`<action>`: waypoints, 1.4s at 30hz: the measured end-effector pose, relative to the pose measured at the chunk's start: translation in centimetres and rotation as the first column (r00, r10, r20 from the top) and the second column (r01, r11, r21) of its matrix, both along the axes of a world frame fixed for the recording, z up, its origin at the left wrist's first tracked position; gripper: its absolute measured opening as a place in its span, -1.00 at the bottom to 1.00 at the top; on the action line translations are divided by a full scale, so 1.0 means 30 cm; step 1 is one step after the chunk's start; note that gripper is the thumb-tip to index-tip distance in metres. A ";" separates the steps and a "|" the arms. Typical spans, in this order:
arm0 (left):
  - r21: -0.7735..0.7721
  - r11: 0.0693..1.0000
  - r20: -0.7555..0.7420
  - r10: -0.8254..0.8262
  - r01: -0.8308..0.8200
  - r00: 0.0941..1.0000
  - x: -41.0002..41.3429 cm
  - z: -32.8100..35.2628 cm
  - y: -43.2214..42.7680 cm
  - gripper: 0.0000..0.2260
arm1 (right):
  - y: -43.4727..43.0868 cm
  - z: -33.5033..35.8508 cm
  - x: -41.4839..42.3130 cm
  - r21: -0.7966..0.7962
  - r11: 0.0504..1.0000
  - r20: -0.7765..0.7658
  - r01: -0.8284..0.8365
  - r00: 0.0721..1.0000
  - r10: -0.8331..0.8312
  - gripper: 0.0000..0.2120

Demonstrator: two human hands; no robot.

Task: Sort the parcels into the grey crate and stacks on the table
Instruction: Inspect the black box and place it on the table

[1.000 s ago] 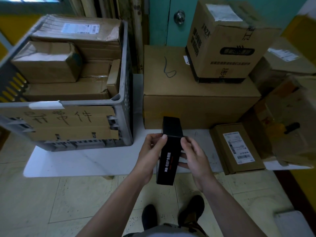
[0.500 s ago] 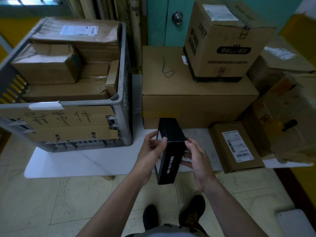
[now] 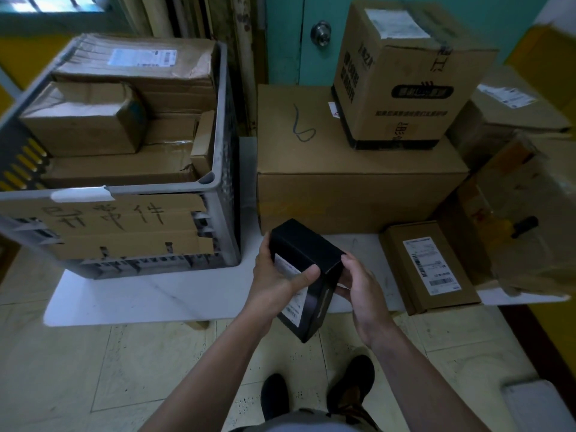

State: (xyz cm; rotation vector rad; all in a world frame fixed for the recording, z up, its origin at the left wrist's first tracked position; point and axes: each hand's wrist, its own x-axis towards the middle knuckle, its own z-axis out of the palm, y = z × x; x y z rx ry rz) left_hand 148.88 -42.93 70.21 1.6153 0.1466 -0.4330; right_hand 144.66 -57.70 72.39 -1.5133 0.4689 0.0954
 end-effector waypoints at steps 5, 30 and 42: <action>0.003 0.999 0.005 0.044 -0.044 0.999 0.000 0.019 -0.006 -0.29 | -0.008 0.009 -0.012 0.073 0.991 0.047 -0.114 0.993 0.111 -0.72; -0.082 0.984 -0.178 0.142 -0.158 0.974 -0.001 -0.018 0.025 -0.61 | -0.046 -0.024 0.041 -0.084 0.985 -0.144 -0.149 0.980 0.136 -0.37; -0.152 0.968 -0.253 0.159 -0.201 0.954 0.010 -0.032 0.032 -0.64 | -0.031 -0.051 0.029 -0.047 0.997 -0.201 -0.054 0.979 0.043 -0.46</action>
